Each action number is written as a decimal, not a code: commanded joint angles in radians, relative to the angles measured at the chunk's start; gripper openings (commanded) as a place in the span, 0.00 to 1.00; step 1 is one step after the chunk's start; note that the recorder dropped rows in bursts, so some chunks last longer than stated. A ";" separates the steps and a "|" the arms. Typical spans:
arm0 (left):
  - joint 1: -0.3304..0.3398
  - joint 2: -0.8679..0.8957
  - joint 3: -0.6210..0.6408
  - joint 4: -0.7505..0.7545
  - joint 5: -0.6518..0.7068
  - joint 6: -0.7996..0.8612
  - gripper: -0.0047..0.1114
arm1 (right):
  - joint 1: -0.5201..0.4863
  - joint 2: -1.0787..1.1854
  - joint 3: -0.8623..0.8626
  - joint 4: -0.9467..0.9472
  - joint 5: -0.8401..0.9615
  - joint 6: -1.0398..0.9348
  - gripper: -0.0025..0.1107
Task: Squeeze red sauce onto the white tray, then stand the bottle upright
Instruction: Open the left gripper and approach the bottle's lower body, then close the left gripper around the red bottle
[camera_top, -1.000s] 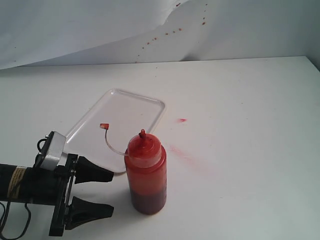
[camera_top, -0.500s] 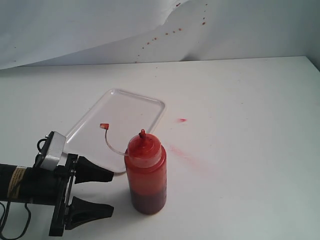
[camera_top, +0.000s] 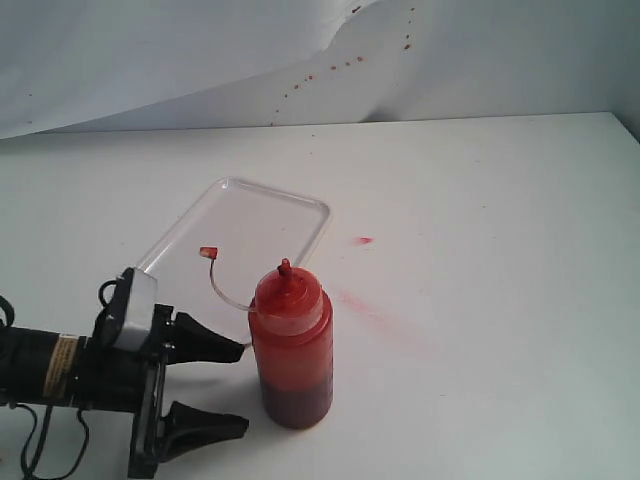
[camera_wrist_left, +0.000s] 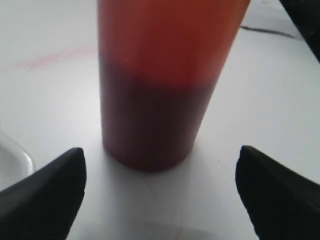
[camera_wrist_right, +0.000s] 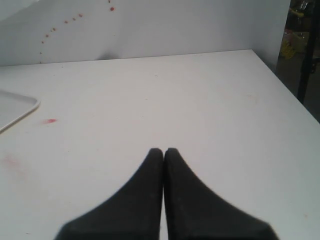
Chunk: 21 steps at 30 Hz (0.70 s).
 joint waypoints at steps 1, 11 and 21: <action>-0.088 -0.004 0.001 -0.102 0.109 0.132 0.71 | 0.002 -0.006 0.002 -0.007 -0.001 -0.006 0.02; -0.153 -0.004 0.001 -0.215 0.166 0.271 0.71 | 0.002 -0.006 0.002 -0.007 -0.001 -0.006 0.02; -0.171 -0.004 -0.026 -0.213 0.170 0.291 0.71 | 0.002 -0.006 0.002 -0.007 -0.001 -0.006 0.02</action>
